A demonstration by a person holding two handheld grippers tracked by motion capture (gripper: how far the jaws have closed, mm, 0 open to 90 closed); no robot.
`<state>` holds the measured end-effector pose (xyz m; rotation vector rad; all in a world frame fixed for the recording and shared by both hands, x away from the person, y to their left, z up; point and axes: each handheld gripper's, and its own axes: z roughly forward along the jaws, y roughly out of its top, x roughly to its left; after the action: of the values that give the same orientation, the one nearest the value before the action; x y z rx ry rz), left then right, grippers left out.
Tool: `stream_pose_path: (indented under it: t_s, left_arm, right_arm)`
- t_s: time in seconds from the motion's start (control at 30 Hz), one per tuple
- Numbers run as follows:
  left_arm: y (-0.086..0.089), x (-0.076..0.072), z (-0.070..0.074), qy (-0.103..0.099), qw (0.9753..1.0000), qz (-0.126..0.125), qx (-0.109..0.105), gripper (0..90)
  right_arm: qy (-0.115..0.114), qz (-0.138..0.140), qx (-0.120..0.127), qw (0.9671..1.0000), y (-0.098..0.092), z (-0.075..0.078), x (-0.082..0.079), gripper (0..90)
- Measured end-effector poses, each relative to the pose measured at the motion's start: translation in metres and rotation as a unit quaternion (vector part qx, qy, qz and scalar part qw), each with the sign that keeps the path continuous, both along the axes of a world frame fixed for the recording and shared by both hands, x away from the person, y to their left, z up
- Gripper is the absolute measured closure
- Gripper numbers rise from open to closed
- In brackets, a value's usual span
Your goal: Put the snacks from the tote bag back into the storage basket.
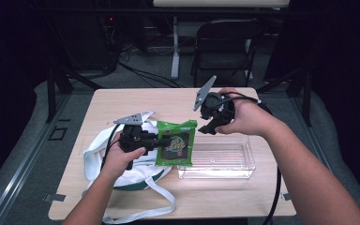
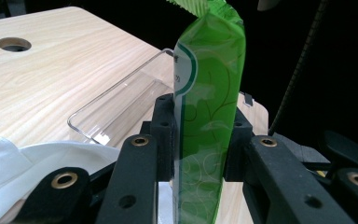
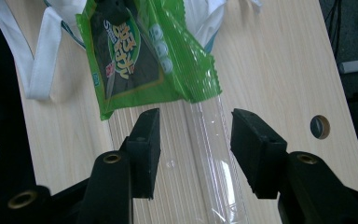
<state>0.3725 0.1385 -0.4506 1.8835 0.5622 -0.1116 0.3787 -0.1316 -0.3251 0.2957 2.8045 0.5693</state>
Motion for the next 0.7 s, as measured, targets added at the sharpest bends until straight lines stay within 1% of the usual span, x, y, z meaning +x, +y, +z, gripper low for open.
stream_pose_path:
  t_s: [0.07, 0.1, 0.17, 0.3, 0.37, 0.4, 0.47, 0.5, 0.53, 0.63, 0.7]
  left_arm:
    - [0.000, 0.000, 0.000, 0.000, 1.0000, 0.000, 0.000, 72.2]
    - [-0.001, 0.000, -0.001, 0.000, 1.0000, 0.000, 0.000, 72.2]
    - [-0.001, 0.000, -0.001, 0.000, 1.0000, 0.000, -0.002, 72.2]
    - [-0.003, -0.001, -0.001, 0.000, 1.0000, -0.002, -0.001, 72.2]
    - [-0.004, -0.001, -0.001, 0.000, 1.0000, -0.003, -0.002, 72.2]
    - [-0.004, -0.001, -0.001, 0.000, 1.0000, -0.004, -0.001, 72.2]
    - [-0.005, -0.001, -0.002, -0.001, 1.0000, -0.005, 0.002, 72.2]
    - [-0.006, -0.001, -0.002, 0.000, 1.0000, -0.006, 0.000, 72.2]
    - [-0.007, -0.002, -0.002, 0.000, 1.0000, -0.008, 0.003, 72.2]
    - [-0.009, -0.002, -0.002, -0.001, 0.9999, -0.010, 0.001, 72.2]
    - [-0.010, -0.002, -0.002, -0.003, 0.9999, -0.013, 0.001, 72.2]
  right_arm:
    - [0.002, 0.001, 0.001, 1.0000, 0.003, 0.001, 0.000, 53.0]
    - [0.001, 0.003, -0.003, 1.0000, 0.004, 0.002, 0.000, 53.0]
    - [0.004, 0.005, 0.002, 1.0000, 0.007, 0.002, 0.000, 52.8]
    - [0.004, 0.011, -0.010, 0.9999, 0.012, 0.002, 0.001, 52.2]
    - [0.004, 0.013, -0.007, 0.9999, 0.014, 0.002, 0.001, 52.1]
    - [0.003, 0.015, -0.011, 0.9998, 0.015, 0.003, 0.001, 52.0]
    - [0.004, 0.017, -0.010, 0.9998, 0.018, 0.002, 0.001, 52.0]
    - [0.004, 0.019, -0.011, 0.9997, 0.020, 0.002, 0.001, 52.0]
    - [0.005, 0.022, -0.017, 0.9996, 0.021, 0.003, 0.001, 51.8]
    - [0.007, 0.027, -0.018, 0.9994, 0.026, 0.001, 0.001, 51.2]
    - [0.009, 0.032, -0.023, 0.9992, 0.029, 0.000, 0.001, 51.0]
